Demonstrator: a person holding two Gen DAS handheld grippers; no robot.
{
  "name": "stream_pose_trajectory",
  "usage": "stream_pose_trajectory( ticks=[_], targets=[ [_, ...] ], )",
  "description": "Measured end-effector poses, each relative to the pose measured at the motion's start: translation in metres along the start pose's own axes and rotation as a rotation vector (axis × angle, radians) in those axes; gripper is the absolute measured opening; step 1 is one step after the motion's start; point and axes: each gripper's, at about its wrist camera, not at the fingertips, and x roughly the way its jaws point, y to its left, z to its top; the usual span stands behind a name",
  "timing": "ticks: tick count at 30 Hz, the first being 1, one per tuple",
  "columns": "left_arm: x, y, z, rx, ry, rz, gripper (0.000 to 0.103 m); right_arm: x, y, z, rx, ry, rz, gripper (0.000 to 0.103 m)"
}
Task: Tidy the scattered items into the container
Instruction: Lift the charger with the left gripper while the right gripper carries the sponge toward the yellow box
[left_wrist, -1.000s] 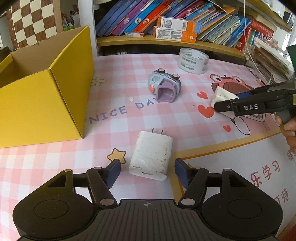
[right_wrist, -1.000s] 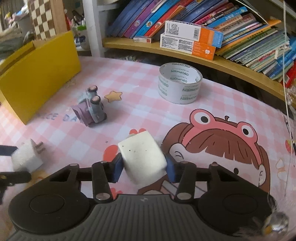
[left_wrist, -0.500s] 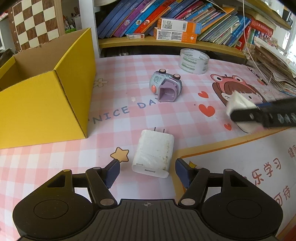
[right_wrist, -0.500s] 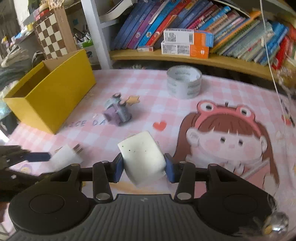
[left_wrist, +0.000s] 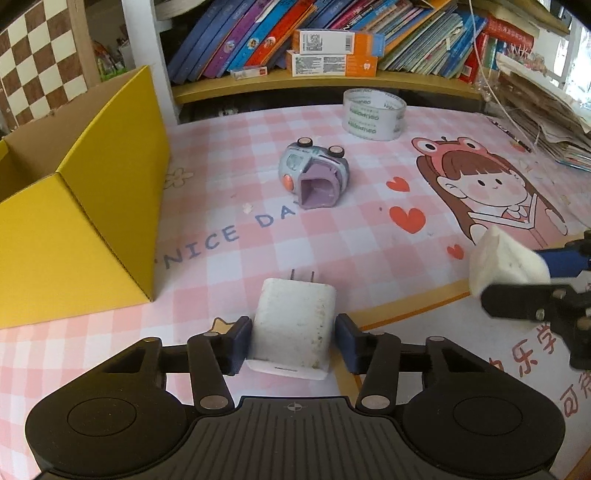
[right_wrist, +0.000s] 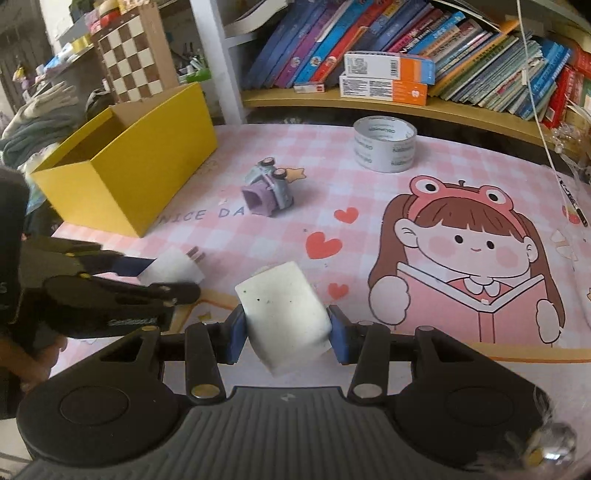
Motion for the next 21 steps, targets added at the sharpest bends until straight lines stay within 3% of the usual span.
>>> stream_pose_trajectory(
  ticks=[21],
  targets=[
    [-0.026, -0.005, -0.004, -0.025, -0.042, 0.002, 0.043, -0.007, 0.008, -0.004, -0.03, -0.014, -0.001, 0.043]
  ],
)
